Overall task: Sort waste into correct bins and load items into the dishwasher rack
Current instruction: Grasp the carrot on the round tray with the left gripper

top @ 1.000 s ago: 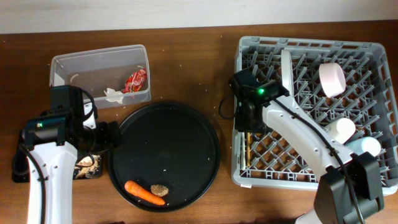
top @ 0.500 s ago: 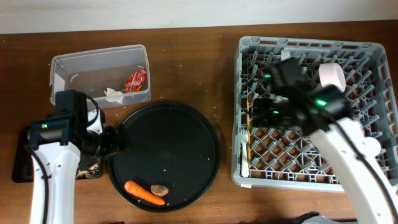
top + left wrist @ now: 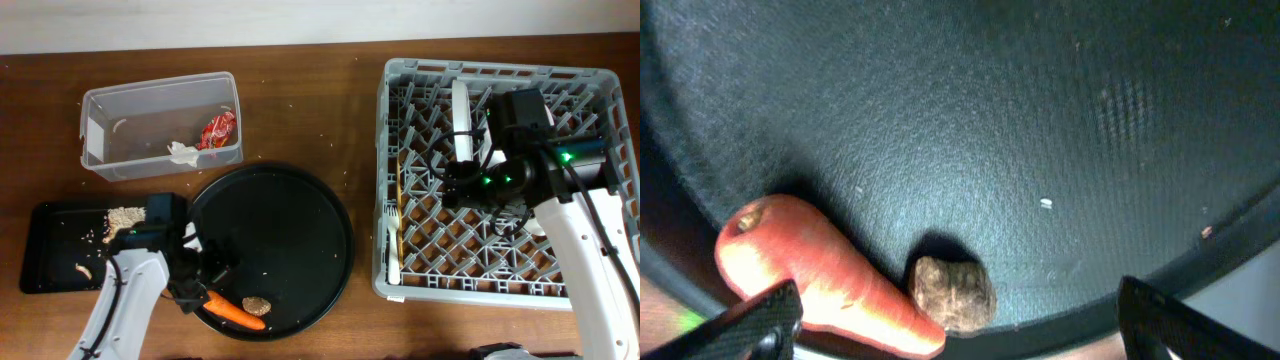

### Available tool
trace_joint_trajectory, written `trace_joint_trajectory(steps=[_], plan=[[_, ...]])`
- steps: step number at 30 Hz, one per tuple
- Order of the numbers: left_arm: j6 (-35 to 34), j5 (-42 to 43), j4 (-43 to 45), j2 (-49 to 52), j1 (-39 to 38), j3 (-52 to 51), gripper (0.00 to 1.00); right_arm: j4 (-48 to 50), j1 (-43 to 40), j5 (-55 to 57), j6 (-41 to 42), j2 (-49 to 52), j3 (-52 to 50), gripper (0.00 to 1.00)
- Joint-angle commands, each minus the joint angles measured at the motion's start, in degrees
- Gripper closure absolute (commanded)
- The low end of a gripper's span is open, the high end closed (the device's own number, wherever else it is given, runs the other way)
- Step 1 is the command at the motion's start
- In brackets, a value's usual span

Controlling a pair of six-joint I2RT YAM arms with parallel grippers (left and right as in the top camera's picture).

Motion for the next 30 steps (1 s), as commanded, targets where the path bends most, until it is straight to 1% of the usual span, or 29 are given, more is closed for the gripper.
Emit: trace_joint_trajectory(steps=[1,4,8,12,17,20,22,25,30], plan=[[-1.81,0.98,4.74,0.00,-1.95,-3.61,0.01,-0.11,-0.35,-0.31,-0.72,0.70,-0.61,0.14],[-2.05,0.96,5.16,0.00,-3.34,-4.59,0.01,-0.09,-0.33,-0.28,-1.33,0.70,-1.27,0.14],[-4.00,1.27,4.31,-0.02,-3.96,-4.46,0.01,0.09,-0.35,-0.28,-1.36,0.70,-1.79,0.14],[-3.43,-0.70,3.56,-1.36,-3.96,-1.31,0.01,0.09,-0.35,-0.26,-1.75,0.70,-1.86,0.14],[-3.52,-4.39,-3.15,-5.46,-3.96,5.35,0.01,0.07,-0.35,-0.26,-1.75,0.70,-1.88,0.14],[-6.36,-4.31,-7.78,-7.61,-3.96,5.20,0.01,0.09,-0.35,-0.26,-1.75,0.74,-1.88,0.14],[-6.97,-4.42,-11.02,-7.74,-3.96,4.72,0.01,0.09,-0.35,-0.26,-1.75,0.74,-1.88,0.14],[-7.80,-4.22,-10.14,-7.63,-3.96,2.86,0.00,0.09,-0.35,-0.31,-1.73,0.74,-1.88,0.14],[-9.97,-4.17,-4.57,-7.63,-3.96,-3.02,0.01,-0.11,-0.35,-0.31,-1.73,0.74,-1.88,0.14]])
